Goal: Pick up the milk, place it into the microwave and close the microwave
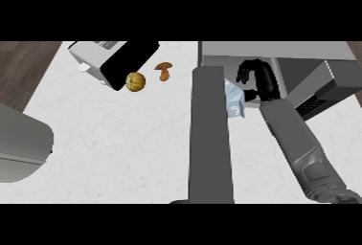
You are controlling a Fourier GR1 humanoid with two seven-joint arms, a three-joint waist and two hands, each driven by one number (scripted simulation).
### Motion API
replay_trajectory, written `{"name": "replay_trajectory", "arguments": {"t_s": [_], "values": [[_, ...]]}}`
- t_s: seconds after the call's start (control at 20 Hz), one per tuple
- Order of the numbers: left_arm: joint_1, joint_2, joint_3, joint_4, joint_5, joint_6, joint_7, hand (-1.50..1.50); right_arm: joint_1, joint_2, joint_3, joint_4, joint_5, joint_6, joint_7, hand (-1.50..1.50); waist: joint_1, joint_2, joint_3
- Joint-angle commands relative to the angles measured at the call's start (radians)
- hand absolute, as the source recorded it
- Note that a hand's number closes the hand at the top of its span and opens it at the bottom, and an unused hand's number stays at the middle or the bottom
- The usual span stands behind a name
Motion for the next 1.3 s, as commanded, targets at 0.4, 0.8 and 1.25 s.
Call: {"name": "replay_trajectory", "arguments": {"t_s": [0.4, 0.8, 1.25], "values": [[-0.038, -0.003, -0.020, 0.023, -0.035, -0.014, -0.016, -1.50, -0.117, -0.042, -0.073, 0.158, 0.039, -0.314, -0.042, 1.50, 0.064, 0.026, 0.004], [-0.084, 0.000, -0.055, 0.065, -0.055, -0.018, -0.013, -1.50, -0.144, -0.115, -0.029, 0.241, 0.131, -0.417, -0.044, 1.50, 0.090, 0.045, 0.005], [-0.140, 0.026, -0.061, 0.087, -0.100, -0.003, -0.011, -1.50, -0.155, -0.156, -0.009, 0.346, 0.183, -0.605, 0.161, -1.50, 0.109, 0.057, 0.006]]}}
